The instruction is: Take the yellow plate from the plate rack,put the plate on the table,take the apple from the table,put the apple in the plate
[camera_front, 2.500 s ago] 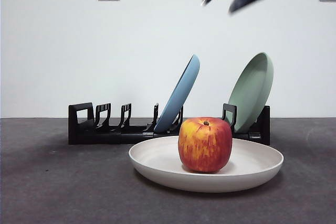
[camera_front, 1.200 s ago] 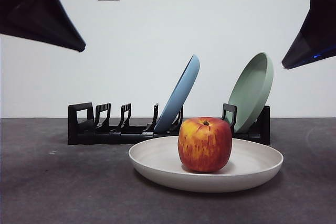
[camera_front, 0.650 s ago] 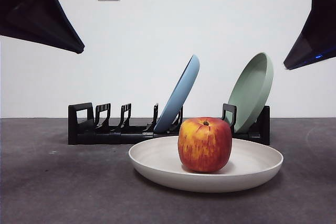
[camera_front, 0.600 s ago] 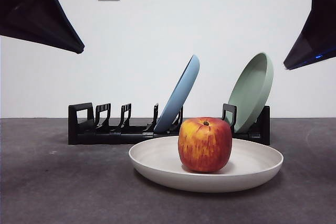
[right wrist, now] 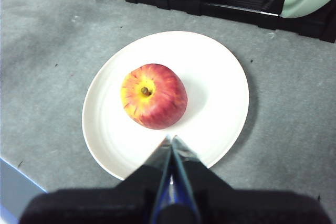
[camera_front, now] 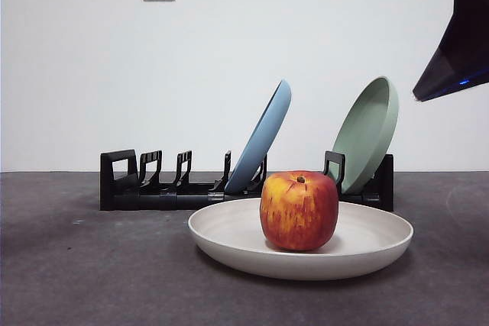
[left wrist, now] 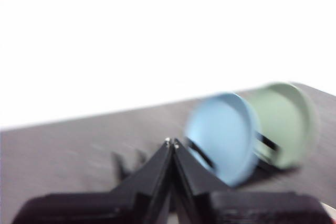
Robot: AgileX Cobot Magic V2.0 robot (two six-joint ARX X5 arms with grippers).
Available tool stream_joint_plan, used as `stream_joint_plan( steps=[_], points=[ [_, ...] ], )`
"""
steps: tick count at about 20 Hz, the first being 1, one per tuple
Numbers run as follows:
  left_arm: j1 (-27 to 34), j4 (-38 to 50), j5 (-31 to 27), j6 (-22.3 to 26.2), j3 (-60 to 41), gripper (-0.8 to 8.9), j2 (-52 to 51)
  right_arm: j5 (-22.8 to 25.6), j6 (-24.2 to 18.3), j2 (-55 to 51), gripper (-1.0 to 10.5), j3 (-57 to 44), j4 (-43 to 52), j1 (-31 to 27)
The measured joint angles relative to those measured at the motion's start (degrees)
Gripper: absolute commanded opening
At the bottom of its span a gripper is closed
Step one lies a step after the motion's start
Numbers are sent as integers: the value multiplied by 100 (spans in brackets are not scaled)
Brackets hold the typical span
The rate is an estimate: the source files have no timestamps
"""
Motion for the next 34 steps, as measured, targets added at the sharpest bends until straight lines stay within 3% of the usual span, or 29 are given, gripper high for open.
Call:
stream_joint_plan(
  steps=[5,9,14,20,34],
  points=[
    [1493,-15,24,254,-940,-3,-1001,0,0,0,-16,0,0,-2],
    [1921,238,149,269,-2111,-3,-1617,0,0,0,-16,0,0,-2],
    [2022,654,315,258,-3091,-3,-2009,0,0,-4,-16,0,0,-2],
    [2022,70,328,197,-3106,-3,-2013,-2,0,-4,-16,0,-2,-2],
    [2022,70,319,66,-3104,-3,-2013,0,0,-4,-16,0,-2,-2]
  ],
)
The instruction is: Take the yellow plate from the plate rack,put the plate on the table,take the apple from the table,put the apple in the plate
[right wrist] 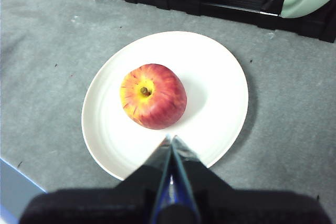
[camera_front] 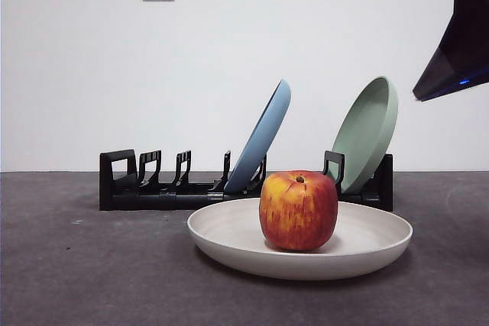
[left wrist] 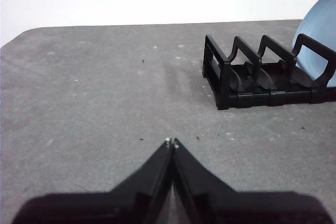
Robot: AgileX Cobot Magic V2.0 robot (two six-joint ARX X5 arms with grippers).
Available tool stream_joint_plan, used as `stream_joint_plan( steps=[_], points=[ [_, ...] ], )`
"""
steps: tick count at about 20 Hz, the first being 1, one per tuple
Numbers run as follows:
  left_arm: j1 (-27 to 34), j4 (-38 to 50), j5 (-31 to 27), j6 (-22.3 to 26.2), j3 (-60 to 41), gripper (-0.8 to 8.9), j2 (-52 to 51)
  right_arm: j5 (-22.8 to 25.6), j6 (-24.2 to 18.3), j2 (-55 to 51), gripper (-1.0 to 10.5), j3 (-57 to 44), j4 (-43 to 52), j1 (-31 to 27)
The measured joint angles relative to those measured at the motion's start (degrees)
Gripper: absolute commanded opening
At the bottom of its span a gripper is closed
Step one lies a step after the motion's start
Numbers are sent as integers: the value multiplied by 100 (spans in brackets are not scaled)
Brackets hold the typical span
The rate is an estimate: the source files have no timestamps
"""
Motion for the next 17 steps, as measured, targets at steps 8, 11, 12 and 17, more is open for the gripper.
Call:
stream_joint_plan(
  steps=[8,11,12,17],
  points=[
    [0,0,-15,-4,0,-3,0,105,-192,-647,-16,0,-177,-168],
    [0,-2,-15,-11,-2,-3,0,105,-551,-1495,-16,-175,450,-782],
    [0,0,-15,-11,-2,-3,0,105,-608,-1799,-16,-332,855,-1032],
    [0,-2,-15,-11,0,-3,0,101,-802,-3062,-16,-1458,2354,-2247]
  ],
)
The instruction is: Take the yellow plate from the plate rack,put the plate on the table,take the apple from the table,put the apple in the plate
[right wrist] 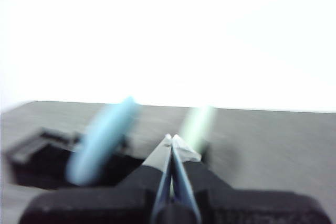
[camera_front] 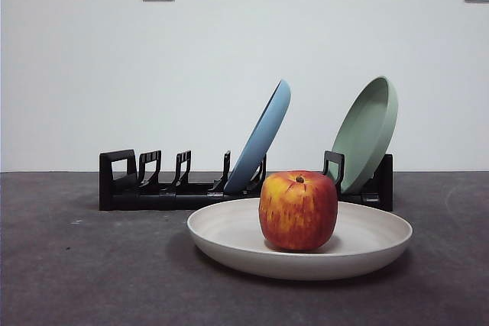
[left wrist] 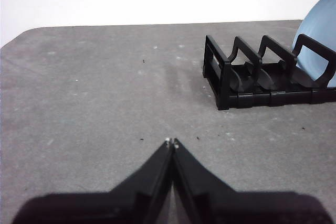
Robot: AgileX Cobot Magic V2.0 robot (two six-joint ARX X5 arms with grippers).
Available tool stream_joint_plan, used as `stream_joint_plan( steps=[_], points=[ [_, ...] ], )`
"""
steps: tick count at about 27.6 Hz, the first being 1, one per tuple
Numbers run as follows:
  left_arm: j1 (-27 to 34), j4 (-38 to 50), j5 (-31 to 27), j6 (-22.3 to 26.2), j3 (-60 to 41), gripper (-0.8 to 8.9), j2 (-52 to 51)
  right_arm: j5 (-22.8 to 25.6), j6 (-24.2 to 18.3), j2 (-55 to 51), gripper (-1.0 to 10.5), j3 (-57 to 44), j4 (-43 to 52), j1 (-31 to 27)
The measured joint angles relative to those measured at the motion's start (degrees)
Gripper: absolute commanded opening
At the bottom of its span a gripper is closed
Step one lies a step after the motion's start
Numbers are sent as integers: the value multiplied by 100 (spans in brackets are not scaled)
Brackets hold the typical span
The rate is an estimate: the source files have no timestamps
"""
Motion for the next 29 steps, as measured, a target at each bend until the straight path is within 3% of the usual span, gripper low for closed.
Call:
stream_joint_plan(
  steps=[5,12,19,29],
  points=[
    [0,2,0,0,-2,-3,0,-4,28,-557,-16,-785,-33,-435],
    [0,2,0,0,-2,-3,0,-7,162,-990,-16,-1554,-72,-463],
    [0,2,0,0,-2,-3,0,4,330,-1163,-16,-1615,-894,-463],
    [0,2,0,0,-2,-3,0,31,459,-1220,-16,-1609,-907,-463]
  ],
)
